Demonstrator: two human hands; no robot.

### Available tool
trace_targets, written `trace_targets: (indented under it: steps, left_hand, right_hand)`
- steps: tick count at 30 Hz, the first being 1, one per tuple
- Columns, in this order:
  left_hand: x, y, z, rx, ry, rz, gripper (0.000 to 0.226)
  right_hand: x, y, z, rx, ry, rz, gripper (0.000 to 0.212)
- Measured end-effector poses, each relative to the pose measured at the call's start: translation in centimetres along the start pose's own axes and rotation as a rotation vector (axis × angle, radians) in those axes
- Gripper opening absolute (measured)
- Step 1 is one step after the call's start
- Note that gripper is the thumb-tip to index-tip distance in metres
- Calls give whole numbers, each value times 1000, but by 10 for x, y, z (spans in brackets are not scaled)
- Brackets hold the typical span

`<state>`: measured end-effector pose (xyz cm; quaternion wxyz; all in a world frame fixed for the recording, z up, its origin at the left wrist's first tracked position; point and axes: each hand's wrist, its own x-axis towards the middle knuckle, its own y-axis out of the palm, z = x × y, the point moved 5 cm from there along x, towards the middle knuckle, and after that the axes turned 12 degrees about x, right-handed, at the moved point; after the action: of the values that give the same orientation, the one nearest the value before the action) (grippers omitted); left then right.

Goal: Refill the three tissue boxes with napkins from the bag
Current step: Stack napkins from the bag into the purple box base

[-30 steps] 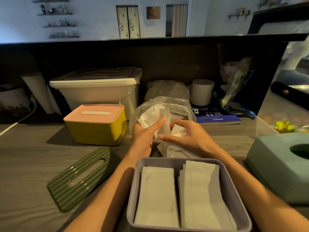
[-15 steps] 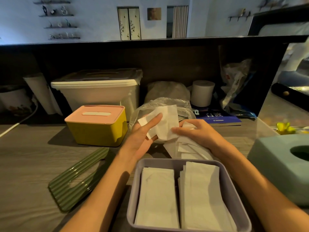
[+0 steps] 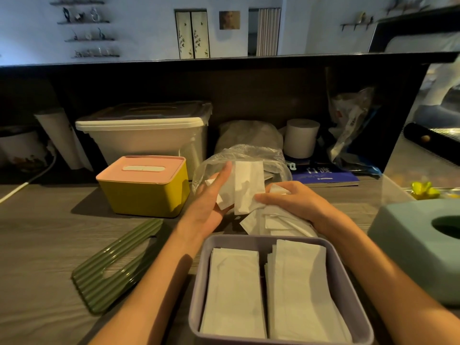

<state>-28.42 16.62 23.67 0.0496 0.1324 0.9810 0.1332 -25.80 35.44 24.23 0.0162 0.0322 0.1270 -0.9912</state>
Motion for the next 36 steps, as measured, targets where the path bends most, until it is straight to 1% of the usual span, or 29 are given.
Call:
trace_targets:
  steps: [1,3,4,5,7,8,10,13,15,18,20,23,25,27,29,30,32,34,36]
  left_hand:
    - [1,0,0,15,14,5,44]
    - [5,-1,2,99,60,-8,31]
    - [7,-2,4,145,80,-20,32]
    - [8,-1,6,173,88,-21,40]
    - [10,-1,10,218,95,-13,65]
    - [10,-1,10,260,107,-20,70]
    - [10,-3,7,358,158,-79,65]
    - [9,-7,-2,507,255,-166,65]
    - [5,-3,-4,559,302,-121,65]
    - [2,7,-1,607,315,-20,63]
    - [2,9,0,526,267,-8,53]
    - [2,7,2,198,117,-63,28]
    - [5,2,5,67,42,-168,16]
    - [8,-2,9,40,-17,-241,13]
    - [9,-1,10,-9,-38,-235,18]
    - [7,1,11,-42,-32,-218,19]
    - [1,9,11,-129,-49,-191,21]
    - [-2,17,11,-161,-34,-111,20]
    - [-6,23,6,-187,-24,-45,27]
  right_hand:
    - [0,0,0,2,1,0,29]
    - [-1,1,1,1,-1,12,27]
    - [-1,1,0,-5,-4,17,27]
    - [0,2,0,-16,-7,18,28]
    - [0,4,0,-51,-21,23,34]
    - [0,5,1,-70,-34,35,38]
    - [-4,2,7,-81,-60,37,45]
    - [-8,-8,20,-6,-160,-71,37]
    - [-9,-12,26,-8,-259,-152,30]
    - [-6,-12,24,-131,-369,-219,23]
    - [-7,-17,24,-116,-397,-286,14]
    - [-13,-27,30,-13,-412,-350,13]
    - [-15,-29,34,86,-366,-291,16]
    - [-17,-23,38,216,-274,-156,17]
    - [-18,-12,39,302,-202,-42,19]
    - [-18,-8,38,311,-186,-29,20]
    - [-15,-1,32,259,-192,-104,19]
    - [-13,0,26,163,-225,-240,16]
    - [-11,-2,22,119,-245,-333,12]
